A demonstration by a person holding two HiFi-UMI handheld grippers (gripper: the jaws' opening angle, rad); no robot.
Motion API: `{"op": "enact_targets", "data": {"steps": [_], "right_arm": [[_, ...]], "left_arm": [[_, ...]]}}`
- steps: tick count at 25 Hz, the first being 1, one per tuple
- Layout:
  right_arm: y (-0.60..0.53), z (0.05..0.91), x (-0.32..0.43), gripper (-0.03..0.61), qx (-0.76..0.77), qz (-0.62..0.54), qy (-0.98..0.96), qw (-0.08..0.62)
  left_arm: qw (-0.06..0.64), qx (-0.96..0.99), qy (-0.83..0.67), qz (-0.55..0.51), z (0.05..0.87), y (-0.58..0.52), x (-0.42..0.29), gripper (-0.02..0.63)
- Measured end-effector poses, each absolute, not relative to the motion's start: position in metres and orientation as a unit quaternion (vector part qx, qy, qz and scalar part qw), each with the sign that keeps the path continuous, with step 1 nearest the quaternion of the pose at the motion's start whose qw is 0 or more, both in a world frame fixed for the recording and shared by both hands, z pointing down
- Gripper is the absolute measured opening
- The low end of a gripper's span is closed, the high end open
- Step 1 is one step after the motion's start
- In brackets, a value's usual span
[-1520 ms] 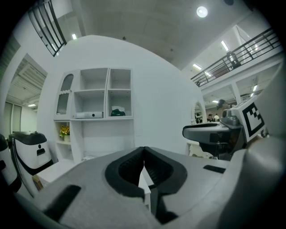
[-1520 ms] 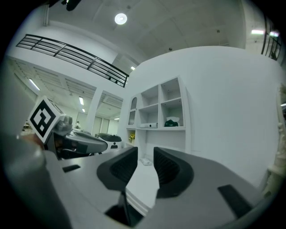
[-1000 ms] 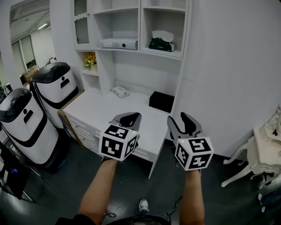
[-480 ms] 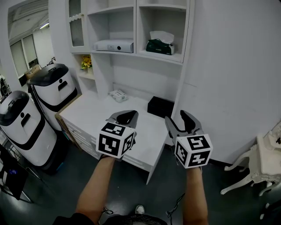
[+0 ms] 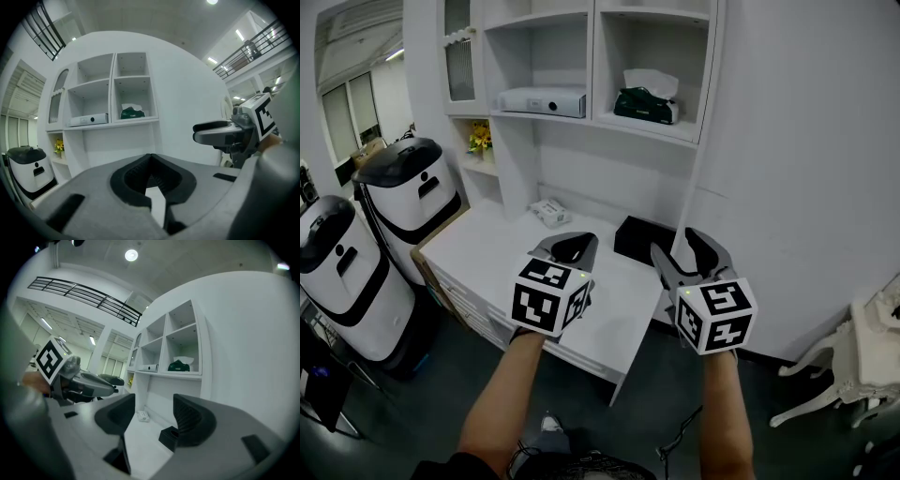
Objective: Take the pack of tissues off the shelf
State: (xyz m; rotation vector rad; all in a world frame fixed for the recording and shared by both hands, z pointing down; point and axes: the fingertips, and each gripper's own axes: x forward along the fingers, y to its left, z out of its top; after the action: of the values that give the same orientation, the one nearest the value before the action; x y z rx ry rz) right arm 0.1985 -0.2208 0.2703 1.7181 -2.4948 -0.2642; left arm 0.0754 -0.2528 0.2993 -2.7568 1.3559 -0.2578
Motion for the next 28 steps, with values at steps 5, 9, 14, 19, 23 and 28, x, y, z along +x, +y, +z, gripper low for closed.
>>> {"op": "enact_targets", "data": {"steps": [5,9,14,19,23,28], "right_arm": [[-0.257,0.259,0.195,0.244,0.564,-0.095,-0.819,0.048],[-0.294,0.246,0.191,0.244,0.568,-0.102,-0.815,0.050],[-0.340,0.227,0.193,0.242,0.593,-0.107,-0.796,0.054],[-0.386,0.208,0.188,0.242,0.613,-0.112,-0.780,0.065],[-0.419,0.193,0.187,0.242,0.628,-0.124,-0.765,0.078],[-0.454,0.177,0.188,0.242,0.643,-0.140,-0.746,0.105]], "left_arm": [[0.040,-0.895,0.437,-0.083,0.298,-0.292,0.074,0.008],[0.036,-0.902,0.423,-0.073,0.293,-0.333,0.071,0.009],[0.038,-0.916,0.394,-0.062,0.278,-0.386,0.074,0.008],[0.033,-0.927,0.368,-0.059,0.265,-0.441,0.070,0.009],[0.034,-0.937,0.341,-0.059,0.258,-0.479,0.076,0.009],[0.031,-0.948,0.311,-0.057,0.253,-0.517,0.080,0.009]]}}
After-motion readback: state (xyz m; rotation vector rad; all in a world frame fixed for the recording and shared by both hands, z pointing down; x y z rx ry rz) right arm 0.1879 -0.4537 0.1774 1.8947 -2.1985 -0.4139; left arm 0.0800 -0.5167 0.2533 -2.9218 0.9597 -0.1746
